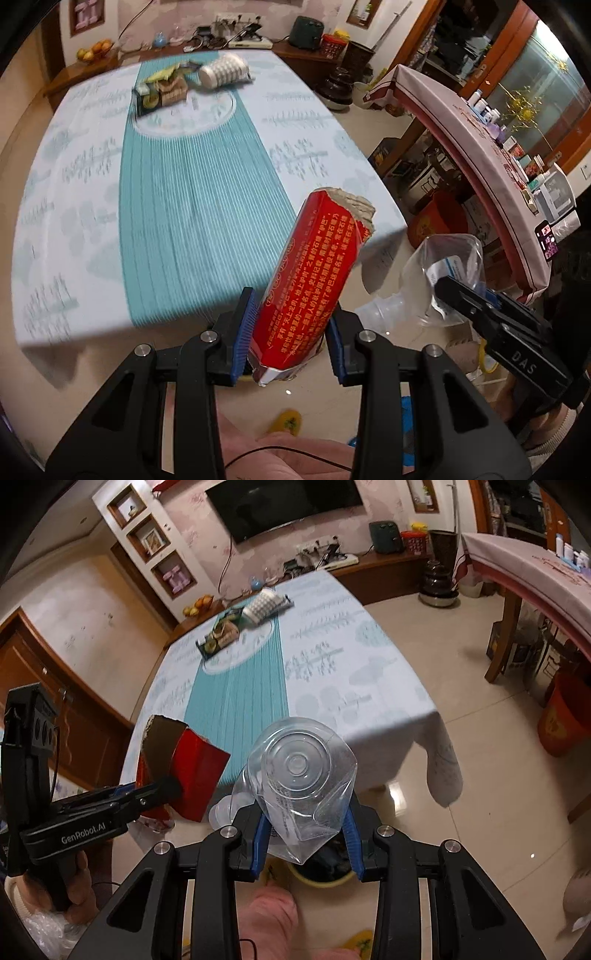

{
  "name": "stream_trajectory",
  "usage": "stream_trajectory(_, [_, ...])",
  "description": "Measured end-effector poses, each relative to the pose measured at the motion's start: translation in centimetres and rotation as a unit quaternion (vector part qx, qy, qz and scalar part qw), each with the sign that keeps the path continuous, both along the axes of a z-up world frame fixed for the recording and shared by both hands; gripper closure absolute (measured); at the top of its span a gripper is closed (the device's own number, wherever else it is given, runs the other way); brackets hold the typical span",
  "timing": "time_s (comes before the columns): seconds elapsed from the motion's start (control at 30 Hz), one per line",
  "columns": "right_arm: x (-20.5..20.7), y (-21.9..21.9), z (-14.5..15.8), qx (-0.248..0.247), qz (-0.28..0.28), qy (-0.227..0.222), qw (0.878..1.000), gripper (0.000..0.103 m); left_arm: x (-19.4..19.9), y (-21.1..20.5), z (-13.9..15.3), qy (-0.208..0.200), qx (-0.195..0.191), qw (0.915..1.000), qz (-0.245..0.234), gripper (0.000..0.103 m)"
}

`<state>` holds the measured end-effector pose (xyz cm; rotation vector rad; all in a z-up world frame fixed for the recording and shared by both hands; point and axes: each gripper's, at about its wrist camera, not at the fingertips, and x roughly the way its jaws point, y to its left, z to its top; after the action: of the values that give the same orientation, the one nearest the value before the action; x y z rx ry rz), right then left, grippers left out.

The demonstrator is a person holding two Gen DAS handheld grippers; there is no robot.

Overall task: Collect trash
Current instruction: 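Carry both items to the black bin and open both tools to drop them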

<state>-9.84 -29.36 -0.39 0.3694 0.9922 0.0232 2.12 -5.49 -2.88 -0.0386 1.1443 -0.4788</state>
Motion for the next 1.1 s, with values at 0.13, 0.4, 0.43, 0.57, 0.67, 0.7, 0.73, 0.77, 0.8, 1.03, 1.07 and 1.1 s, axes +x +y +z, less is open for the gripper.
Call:
stream_trajectory(0.13, [-1.9,-0.3,-3.5,0.01,0.012,0.037,0.999,0.069,-3.2,-0.8,-1.8,0.019,0.015,0.9997,0.007,0.071])
stream_trajectory(0.4, [-3.3,0.3,-11.8,0.006,0.036,0.109,0.993,0.069,-7.0,-1.3,-7.6,0.07,0.05,0.9962,0.011,0.071])
stream_trajectory(0.43, [-3.4,0.2,-13.1,0.005,0.037,0.117,0.992,0.069,-7.3,-1.4,-8.6,0.075,0.053,0.9957,0.011,0.071])
stream_trajectory(0.57, [-2.9,0.0,-18.2,0.002,0.033,0.139,0.99,0.069,-7.2,-1.5,-13.3,0.098,0.057,0.9934,0.016,0.071])
stream_trajectory(0.67, [-2.3,0.0,-21.5,0.002,0.029,0.151,0.988,0.068,-6.8,-1.7,-16.9,0.111,0.063,0.9915,0.022,0.071])
stream_trajectory(0.7, [-2.1,0.0,-22.6,0.003,0.029,0.157,0.987,0.068,-6.6,-1.8,-17.9,0.115,0.064,0.9909,0.026,0.071])
stream_trajectory(0.73, [-1.8,0.0,-23.5,0.003,0.029,0.161,0.986,0.068,-6.3,-1.8,-19.4,0.121,0.064,0.99,0.033,0.071])
stream_trajectory(0.77, [-1.3,0.2,-24.7,0.002,0.029,0.167,0.986,0.068,-6.0,-1.8,-20.6,0.126,0.065,0.9892,0.037,0.071])
stream_trajectory(0.8, [-0.9,0.3,-25.5,0.001,0.029,0.168,0.985,0.068,-5.7,-1.8,-21.6,0.129,0.066,0.9886,0.041,0.071])
stream_trajectory(1.03, [1.9,2.0,-30.7,-0.021,0.048,0.194,0.98,0.067,-3.4,-1.7,-27.0,0.137,0.085,0.9857,0.05,0.068])
stream_trajectory(1.07, [1.9,2.4,-31.2,-0.017,0.05,0.198,0.979,0.066,-3.3,-1.7,-27.6,0.137,0.087,0.9854,0.052,0.068])
stream_trajectory(1.1, [2.2,2.6,-31.7,-0.012,0.05,0.2,0.978,0.066,-3.2,-1.7,-28.0,0.137,0.089,0.9851,0.055,0.063])
